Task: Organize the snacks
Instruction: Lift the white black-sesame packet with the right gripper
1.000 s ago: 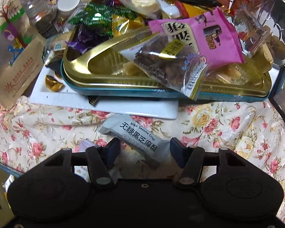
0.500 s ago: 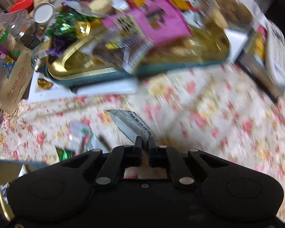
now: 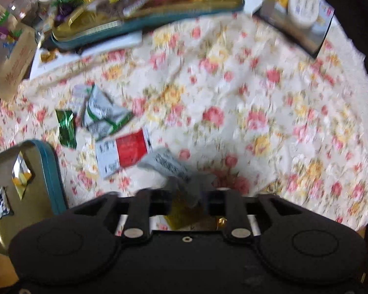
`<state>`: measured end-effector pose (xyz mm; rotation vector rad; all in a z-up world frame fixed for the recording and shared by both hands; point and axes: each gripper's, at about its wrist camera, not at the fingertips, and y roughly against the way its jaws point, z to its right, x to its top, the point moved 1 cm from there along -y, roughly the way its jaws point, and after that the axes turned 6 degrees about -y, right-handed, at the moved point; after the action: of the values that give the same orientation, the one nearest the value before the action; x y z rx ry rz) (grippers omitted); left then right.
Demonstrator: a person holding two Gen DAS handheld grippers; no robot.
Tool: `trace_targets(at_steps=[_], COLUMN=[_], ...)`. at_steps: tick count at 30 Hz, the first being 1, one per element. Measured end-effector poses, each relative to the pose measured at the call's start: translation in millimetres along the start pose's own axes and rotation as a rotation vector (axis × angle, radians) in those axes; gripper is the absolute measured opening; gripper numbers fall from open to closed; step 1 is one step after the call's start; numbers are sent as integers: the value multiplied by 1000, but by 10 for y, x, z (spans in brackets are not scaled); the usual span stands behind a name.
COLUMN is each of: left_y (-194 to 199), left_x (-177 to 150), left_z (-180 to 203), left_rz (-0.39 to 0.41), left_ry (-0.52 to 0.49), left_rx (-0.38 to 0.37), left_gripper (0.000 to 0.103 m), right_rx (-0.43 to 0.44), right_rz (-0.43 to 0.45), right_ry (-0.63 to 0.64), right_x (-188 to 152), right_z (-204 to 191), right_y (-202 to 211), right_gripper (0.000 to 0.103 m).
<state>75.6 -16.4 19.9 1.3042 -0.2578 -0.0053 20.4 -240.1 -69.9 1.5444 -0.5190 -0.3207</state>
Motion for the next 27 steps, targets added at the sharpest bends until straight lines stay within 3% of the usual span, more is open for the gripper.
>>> trace_targets(at_steps=[5,10,16,19,20,21,22,27], left_y=[-60,-58,-101,-137,-150,-170,-187,-288], left_x=[12,48,81,97,101,108,113,128], left_z=[-48,-55,-7,30,41,53,61,118], left_rz=[-26,-23,-32,-36,-38,-42,-45,-60], left_ry=[18,31,32,26,25,25,27,35], left_rx=[-4,-3,-8,-2,0,2,3,7], left_gripper=[44,44,44,44,44,44,44,44], right_rx=[-19,21,-40,-33,-35,-44,-46,-15], right_rz=[88,84,90,67,58,52,45,57], right_ry=[110,229,316,320,321,326,334,275], right_x=[50,25,-20,-13,-9,-7,-6,43], right_z=[-191,-347,-396,-372,-365,-360,-354,-254], right_y=[8,-117,-299,-338,-338,-333,-326,-138], right_gripper=[43,45,44,39,35,23,20,20])
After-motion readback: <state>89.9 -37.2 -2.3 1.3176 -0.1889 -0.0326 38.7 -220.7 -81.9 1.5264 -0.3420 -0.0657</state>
